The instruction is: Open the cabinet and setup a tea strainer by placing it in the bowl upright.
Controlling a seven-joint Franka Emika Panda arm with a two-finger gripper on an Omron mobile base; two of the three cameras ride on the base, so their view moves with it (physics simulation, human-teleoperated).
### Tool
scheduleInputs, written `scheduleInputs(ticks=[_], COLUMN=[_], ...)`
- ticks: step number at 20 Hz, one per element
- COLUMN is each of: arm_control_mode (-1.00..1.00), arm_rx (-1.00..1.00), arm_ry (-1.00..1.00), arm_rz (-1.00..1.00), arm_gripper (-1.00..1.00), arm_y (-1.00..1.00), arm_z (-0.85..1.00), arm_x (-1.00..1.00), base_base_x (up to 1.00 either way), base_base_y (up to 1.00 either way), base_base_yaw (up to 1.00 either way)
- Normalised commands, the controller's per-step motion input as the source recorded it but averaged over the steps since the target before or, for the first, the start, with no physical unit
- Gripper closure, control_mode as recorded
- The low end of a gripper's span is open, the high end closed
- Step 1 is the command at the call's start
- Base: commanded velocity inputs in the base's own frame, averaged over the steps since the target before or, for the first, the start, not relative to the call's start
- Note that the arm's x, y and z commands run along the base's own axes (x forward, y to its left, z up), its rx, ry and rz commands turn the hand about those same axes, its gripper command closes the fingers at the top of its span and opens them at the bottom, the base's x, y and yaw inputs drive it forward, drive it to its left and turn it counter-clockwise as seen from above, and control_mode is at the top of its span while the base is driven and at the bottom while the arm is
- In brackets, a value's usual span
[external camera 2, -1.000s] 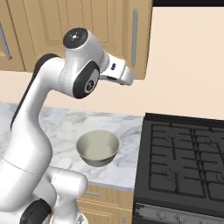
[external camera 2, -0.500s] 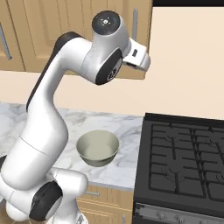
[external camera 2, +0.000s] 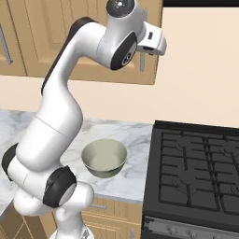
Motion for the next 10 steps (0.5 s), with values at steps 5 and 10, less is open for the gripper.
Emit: scheduleInputs(ticks=[5, 10], arm_control_mode=[-1.00, -1.00], arm_rx=[0.00, 0.00], arm_ry=[0.00, -0.10], arm_rz=[0.01, 0.01], arm_gripper=[-1.00, -1.00], arm_y=[-0.12, -0.06], arm_z=[-0.03, -0.07], arm_x=[0.50, 0.28], base_base_x=[0.00, 0.00], base_base_y=[0.00, 0.00], base_base_yaw=[0.00, 0.00])
